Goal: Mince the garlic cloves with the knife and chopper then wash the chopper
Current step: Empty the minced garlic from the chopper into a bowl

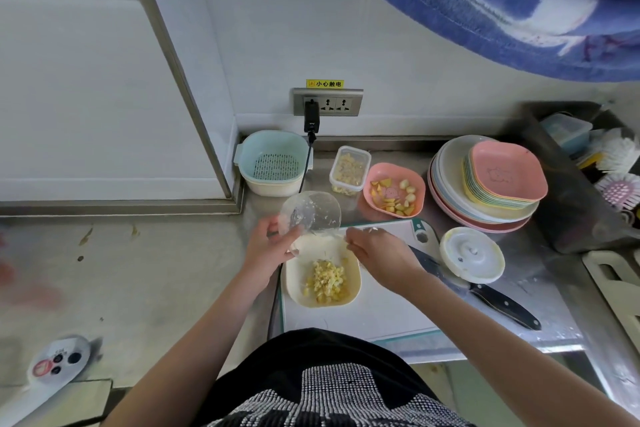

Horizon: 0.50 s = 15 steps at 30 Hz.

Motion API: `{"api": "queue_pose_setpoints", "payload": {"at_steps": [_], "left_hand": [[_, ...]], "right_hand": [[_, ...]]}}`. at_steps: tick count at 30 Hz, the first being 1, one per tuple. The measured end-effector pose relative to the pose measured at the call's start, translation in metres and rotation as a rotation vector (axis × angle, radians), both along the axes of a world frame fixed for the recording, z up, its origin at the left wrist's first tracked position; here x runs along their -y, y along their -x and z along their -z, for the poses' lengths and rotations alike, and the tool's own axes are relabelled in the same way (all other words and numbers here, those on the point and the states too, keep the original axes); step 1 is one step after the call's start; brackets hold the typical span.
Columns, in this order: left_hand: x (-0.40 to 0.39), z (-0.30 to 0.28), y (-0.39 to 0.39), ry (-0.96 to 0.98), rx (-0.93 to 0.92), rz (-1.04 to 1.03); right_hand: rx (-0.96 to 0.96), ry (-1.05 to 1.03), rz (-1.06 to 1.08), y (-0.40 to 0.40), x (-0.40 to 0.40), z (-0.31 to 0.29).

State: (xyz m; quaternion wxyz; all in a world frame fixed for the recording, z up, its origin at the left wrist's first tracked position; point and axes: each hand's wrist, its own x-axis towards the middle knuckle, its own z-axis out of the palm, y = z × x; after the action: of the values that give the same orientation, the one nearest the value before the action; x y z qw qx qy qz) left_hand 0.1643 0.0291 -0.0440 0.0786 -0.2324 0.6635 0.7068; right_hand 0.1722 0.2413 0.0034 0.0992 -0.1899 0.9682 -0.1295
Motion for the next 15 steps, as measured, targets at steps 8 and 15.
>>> {"api": "queue_pose_setpoints", "payload": {"at_steps": [8, 15], "left_hand": [[-0.003, -0.008, -0.002, -0.291, 0.187, -0.007], [0.002, -0.002, -0.006, -0.313, 0.186, 0.084]], "right_hand": [[-0.194, 0.122, 0.152, 0.029, 0.05, -0.021], [-0.134, -0.091, -0.098, 0.024, 0.057, -0.019]]}}
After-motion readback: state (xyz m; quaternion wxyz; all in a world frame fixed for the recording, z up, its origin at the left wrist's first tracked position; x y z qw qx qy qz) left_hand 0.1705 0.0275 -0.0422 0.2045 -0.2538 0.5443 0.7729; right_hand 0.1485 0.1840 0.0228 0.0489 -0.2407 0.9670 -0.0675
